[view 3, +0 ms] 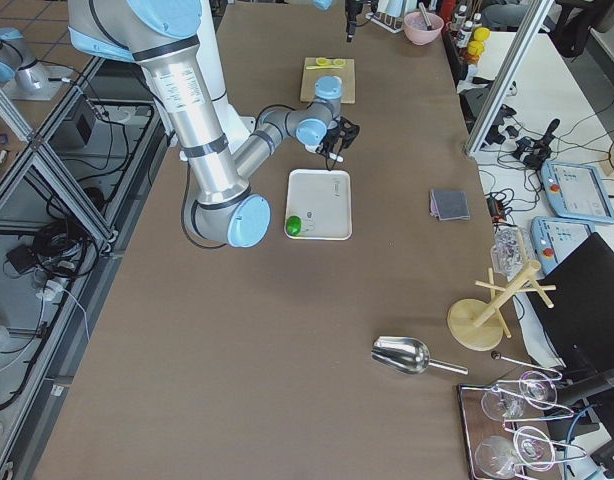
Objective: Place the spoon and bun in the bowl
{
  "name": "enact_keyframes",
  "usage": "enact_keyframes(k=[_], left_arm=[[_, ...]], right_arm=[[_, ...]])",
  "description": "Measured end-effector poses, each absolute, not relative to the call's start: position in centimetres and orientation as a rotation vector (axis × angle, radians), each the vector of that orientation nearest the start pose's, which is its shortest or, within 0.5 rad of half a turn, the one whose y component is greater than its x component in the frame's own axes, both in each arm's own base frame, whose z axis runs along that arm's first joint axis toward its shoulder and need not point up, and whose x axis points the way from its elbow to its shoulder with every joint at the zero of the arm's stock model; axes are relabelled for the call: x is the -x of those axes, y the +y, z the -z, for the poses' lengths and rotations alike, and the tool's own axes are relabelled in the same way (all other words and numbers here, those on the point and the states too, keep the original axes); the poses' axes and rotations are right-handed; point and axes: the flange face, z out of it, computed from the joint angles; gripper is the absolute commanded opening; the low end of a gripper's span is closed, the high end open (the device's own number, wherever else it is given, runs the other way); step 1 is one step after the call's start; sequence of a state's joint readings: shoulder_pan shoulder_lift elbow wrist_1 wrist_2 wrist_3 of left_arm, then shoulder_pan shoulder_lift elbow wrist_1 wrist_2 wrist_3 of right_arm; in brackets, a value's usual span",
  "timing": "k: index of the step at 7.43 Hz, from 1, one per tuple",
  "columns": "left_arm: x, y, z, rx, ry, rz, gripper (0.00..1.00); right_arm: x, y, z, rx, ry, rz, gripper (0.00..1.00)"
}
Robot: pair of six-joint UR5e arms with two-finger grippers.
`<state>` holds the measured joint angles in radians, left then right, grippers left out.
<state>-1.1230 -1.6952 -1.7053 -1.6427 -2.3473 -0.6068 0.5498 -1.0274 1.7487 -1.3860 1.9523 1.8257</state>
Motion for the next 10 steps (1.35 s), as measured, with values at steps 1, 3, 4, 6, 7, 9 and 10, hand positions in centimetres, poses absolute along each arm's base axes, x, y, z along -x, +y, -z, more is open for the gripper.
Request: enact_keyframes(k=[1,3,4,6,7,9,10], left_arm=[[-19.5,-52.4,-51.2,0.128,0.824,0.029,0.98],[-21.0,-52.7,-50.3,0.134,0.829,0.026,0.98],[-21.2,-52.8,-49.9,0.131,0.832,0.023,0.98],[-22.1,-52.9,-48.8,0.137,0.838,0.046,0.98],[-23.9,-52.9,-47.3,0.153,0.844,0.07,0.98],[-28.4,-51.3,-44.1,0.188,0.842,0.117,0.97],[-30.4,-50.0,-43.4,0.199,0.829,0.126,0.96]], right_arm=[[52.1,-40.9,-21.3,0.236,-0.941,-0.622,0.0],[54.6,-38.7,-17.9,0.245,-0.944,-0.721,0.0],[55.4,-38.0,-17.1,0.239,-0.95,-0.743,0.0],[56.3,-37.3,-16.0,0.227,-0.96,-0.766,0.76],[56.8,-36.9,-16.1,0.22,-0.959,-0.773,1.0],[57.0,-36.5,-16.7,0.215,-0.951,-0.765,1.0],[56.3,-36.6,-17.3,0.22,-0.948,-0.753,1.0]])
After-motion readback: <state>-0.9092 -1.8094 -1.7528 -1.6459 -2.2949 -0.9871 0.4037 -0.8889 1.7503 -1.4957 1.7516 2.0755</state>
